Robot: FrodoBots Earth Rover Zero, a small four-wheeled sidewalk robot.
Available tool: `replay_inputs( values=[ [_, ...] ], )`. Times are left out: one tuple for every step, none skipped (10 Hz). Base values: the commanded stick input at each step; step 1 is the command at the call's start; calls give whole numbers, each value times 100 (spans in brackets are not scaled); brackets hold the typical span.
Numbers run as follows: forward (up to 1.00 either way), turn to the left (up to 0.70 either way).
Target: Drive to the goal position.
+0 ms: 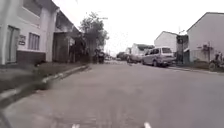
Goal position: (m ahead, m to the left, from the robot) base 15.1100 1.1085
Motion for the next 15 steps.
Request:
replay_inputs(
  values=[
    [70, 0],
    [70, 0],
    [70, 0],
    [70, 0],
    [70, 0],
    [70, 0],
    [70, 0],
    [70, 0],
    [70, 0],
    [70, 0],
    [70, 0],
    [70, 0],
    [70, 0],
    [70, 0],
    [70, 0]
  ],
)
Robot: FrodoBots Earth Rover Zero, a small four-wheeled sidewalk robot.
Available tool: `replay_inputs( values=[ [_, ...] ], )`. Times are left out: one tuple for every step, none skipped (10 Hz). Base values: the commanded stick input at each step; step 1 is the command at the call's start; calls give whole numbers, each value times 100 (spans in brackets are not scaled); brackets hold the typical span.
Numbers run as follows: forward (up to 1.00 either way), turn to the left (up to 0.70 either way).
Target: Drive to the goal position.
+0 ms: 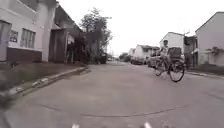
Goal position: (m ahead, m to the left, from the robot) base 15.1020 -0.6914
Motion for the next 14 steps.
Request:
replay_inputs(
  values=[
    [70, 0],
    [70, 0],
    [70, 0],
    [70, 0],
    [70, 0],
    [70, 0],
    [70, 0],
    [70, 0],
    [70, 0],
    [70, 0],
    [70, 0],
    [70, 4],
    [70, 4],
    [70, 0]
  ],
)
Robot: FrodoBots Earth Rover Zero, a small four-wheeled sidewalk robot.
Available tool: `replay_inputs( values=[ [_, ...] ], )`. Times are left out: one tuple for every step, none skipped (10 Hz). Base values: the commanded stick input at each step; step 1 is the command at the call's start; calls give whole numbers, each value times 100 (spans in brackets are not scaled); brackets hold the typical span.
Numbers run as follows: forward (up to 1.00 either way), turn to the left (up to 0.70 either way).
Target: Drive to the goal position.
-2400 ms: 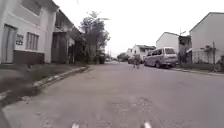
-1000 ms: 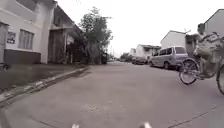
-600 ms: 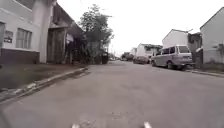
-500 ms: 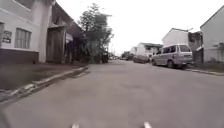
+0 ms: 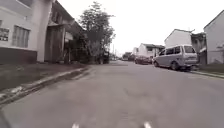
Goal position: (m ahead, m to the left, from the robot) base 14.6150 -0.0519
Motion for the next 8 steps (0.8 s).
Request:
replay_inputs(
  values=[
    [70, -16],
    [70, -35],
    [70, 0],
    [70, 4],
    [70, 4],
    [70, 2],
    [70, 0],
    [70, 0]
  ],
)
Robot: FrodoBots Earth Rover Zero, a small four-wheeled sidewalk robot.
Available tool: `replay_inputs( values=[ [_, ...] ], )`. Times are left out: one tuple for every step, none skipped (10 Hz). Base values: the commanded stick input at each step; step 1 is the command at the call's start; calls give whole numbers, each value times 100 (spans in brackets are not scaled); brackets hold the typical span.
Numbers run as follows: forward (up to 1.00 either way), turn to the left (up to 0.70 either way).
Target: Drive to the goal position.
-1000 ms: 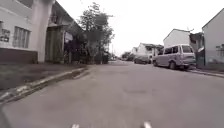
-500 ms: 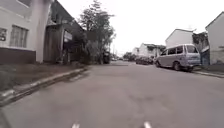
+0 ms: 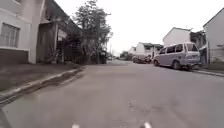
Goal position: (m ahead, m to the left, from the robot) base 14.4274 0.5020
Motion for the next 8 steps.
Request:
replay_inputs(
  values=[
    [70, 0],
    [70, 0],
    [70, 0],
    [70, 0],
    [70, 3],
    [70, 5],
    [70, -23],
    [70, -24]
  ],
)
